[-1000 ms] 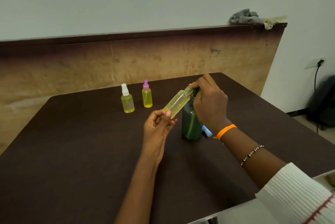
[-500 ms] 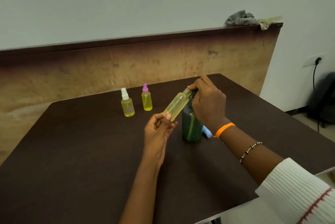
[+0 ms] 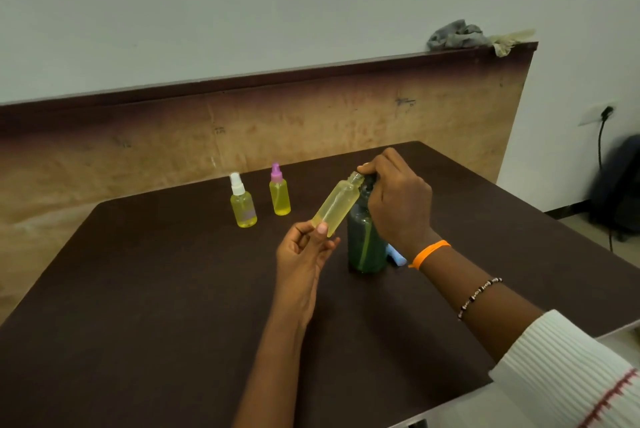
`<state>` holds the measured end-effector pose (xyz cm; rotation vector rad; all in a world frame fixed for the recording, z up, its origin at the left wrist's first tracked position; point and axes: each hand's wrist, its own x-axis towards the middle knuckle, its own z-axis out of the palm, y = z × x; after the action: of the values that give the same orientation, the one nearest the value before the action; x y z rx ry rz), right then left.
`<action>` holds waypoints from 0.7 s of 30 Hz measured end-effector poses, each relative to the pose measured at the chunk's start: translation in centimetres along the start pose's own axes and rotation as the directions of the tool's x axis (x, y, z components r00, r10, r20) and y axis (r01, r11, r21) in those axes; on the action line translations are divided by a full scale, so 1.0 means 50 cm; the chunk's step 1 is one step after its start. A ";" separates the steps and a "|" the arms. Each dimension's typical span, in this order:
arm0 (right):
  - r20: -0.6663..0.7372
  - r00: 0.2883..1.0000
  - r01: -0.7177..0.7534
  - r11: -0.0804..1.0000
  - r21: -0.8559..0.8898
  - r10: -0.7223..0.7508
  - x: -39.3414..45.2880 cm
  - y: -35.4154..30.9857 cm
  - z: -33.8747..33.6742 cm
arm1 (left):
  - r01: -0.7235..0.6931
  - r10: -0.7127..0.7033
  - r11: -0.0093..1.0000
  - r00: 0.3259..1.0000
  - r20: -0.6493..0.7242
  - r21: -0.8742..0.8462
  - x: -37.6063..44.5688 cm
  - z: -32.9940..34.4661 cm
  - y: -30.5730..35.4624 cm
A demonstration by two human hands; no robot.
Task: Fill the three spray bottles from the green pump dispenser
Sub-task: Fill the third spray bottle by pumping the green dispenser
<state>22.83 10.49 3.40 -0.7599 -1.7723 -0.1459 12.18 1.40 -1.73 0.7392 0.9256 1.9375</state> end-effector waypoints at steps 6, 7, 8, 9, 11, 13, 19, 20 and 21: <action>-0.036 0.999 -0.024 0.999 0.022 0.025 -0.014 -0.004 0.008 | 0.001 -0.001 1.000 1.000 0.004 -0.001 0.006 -0.002 -0.005; -0.039 0.999 -0.023 1.000 0.020 0.023 -0.018 -0.002 0.010 | -0.001 0.001 1.000 1.000 -0.001 0.000 0.006 -0.003 -0.006; -0.042 0.999 -0.021 1.000 0.021 0.022 -0.020 -0.001 0.011 | -0.002 0.002 1.000 1.000 -0.006 0.004 0.006 -0.003 -0.007; -0.041 0.999 -0.020 1.000 0.024 0.021 -0.022 -0.001 0.011 | 0.000 0.000 1.000 1.000 -0.013 0.005 0.005 -0.005 -0.007; -0.034 0.999 -0.015 1.000 0.021 0.016 -0.021 -0.002 0.007 | 0.011 -0.011 1.000 1.000 -0.027 0.000 0.004 -0.005 -0.008; -0.010 1.000 -0.014 1.000 0.020 0.014 -0.014 -0.001 0.002 | 0.019 -0.020 1.000 1.000 -0.025 -0.007 0.004 -0.005 -0.010; -0.005 1.000 -0.025 0.998 0.050 0.025 -0.002 0.003 -0.002 | 0.046 -0.046 0.999 0.999 0.002 -0.019 0.004 -0.001 -0.015; -0.011 1.000 -0.026 0.999 0.048 0.026 -0.004 0.002 0.001 | 0.048 -0.048 0.999 0.999 0.003 -0.023 0.004 -0.001 -0.015; -0.019 1.000 -0.024 0.999 0.041 0.025 -0.005 0.002 0.003 | 0.049 -0.049 0.998 0.999 0.004 -0.025 0.004 -0.001 -0.015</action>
<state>22.80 10.51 3.08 -0.7480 -1.7420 -0.0997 12.37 1.82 -2.38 0.6989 0.9083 1.9008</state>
